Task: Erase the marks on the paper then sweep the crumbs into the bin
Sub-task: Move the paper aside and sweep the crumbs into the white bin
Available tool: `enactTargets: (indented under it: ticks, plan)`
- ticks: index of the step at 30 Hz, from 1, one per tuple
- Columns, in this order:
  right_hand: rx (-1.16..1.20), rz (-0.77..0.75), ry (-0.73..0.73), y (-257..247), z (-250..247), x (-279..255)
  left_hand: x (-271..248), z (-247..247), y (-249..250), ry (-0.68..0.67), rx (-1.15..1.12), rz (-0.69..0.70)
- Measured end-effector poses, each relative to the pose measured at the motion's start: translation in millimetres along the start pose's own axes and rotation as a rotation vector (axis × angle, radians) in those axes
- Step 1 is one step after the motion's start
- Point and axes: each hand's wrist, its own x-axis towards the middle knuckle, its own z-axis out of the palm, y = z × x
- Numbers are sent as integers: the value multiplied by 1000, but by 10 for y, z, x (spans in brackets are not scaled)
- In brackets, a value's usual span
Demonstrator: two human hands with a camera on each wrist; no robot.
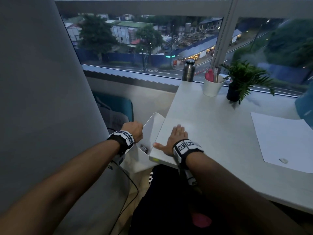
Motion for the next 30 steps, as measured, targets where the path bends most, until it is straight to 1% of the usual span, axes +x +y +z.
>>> enactTargets:
  ticks: [3, 6, 7, 8, 10, 13, 14, 15, 16, 19, 20, 23, 26, 30]
  plan:
    - [-4, -141, -27, -314, 61, -61, 7, -15, 4, 6, 5, 4]
    - [-69, -363, -7, -572, 28, -74, 3, -20, 13, 9, 8, -5]
    - [-77, -415, 8, -606, 5, -75, -3, -21, 9, 4, 7, -7]
    - [-79, -426, 37, -605, -15, -60, -1, -16, -1, 7, 10, -9]
    - [-80, -339, 77, -508, -88, 1, -5, -18, -24, 12, 15, -8]
    - [-74, -137, 40, -260, -117, 112, -9, -5, -59, 7, 6, -14]
    - [-77, -106, 27, -222, -95, 127, -7, 6, -62, 8, 4, -13]
    - [-77, -109, 19, -229, -79, 124, 2, 4, -68, 14, 5, -10]
    - [-75, -145, 12, -281, -41, 98, 12, 10, -67, 15, 7, -6]
    - [-93, -376, 17, -607, 60, 33, 20, 20, -70, 18, 3, 5]
    - [-78, -422, 18, -716, 82, 57, 23, 19, -76, 18, 3, 7]
    - [-40, -437, 29, -903, 18, 150, 23, 38, -128, 24, -18, 1]
    - [14, -464, -41, -914, -105, 193, 30, 75, -196, 27, -43, -11]
    - [-105, -499, -81, -821, -316, 165, 76, 129, -306, 31, -50, -32]
